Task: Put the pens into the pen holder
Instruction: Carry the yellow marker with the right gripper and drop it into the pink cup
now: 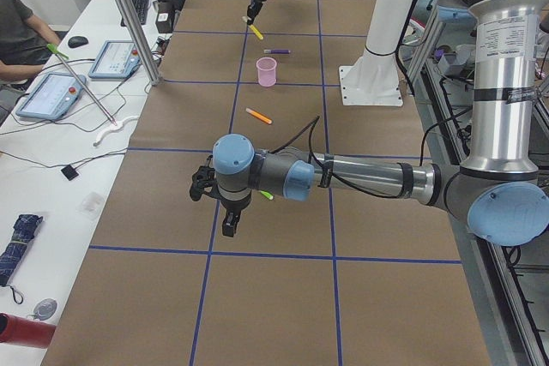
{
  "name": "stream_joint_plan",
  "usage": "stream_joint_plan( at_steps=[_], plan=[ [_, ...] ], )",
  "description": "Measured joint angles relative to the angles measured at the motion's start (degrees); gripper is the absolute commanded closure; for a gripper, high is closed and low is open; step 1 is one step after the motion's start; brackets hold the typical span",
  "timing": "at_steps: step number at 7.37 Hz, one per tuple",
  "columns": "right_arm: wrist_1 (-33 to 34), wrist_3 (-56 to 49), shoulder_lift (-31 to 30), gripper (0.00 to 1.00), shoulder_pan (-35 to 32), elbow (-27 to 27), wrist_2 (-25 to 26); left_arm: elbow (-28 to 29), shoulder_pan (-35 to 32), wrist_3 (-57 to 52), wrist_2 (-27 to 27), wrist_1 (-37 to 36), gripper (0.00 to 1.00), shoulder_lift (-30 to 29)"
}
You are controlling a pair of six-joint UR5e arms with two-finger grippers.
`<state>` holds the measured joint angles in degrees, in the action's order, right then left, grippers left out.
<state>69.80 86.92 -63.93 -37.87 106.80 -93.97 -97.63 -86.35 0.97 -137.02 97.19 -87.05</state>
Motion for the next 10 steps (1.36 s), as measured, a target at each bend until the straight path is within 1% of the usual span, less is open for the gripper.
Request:
stream_joint_plan(
  at_steps=[1,4,5,7,8,9,10],
  plan=[
    [0.0,0.1,0.8,1.0,2.8,0.4,5.1,0.1,0.1,0.0,0.0,0.0,0.0,0.0],
    [0.0,-0.1,2.9,1.0,9.2,0.4,16.6,0.2,0.1,0.0,0.0,0.1,0.0,0.0],
    [0.0,-0.4,3.3,1.0,10.9,0.2,19.2,0.2,0.1,0.0,0.0,0.1,0.0,0.0],
    [-0.1,-0.7,4.5,1.0,13.5,-0.4,22.2,0.2,0.1,0.0,0.0,0.3,0.0,0.0],
    [-0.2,-0.7,4.7,0.06,14.3,-0.6,23.0,0.2,0.1,0.0,0.0,0.4,0.0,0.0],
    [-0.1,-0.5,4.9,0.0,14.8,-0.7,23.4,0.2,0.3,0.1,0.0,0.4,0.0,0.0],
    [-0.1,-0.2,4.9,0.0,15.0,-0.7,23.9,0.4,1.2,0.1,0.0,1.0,0.0,-0.1]
  ],
)
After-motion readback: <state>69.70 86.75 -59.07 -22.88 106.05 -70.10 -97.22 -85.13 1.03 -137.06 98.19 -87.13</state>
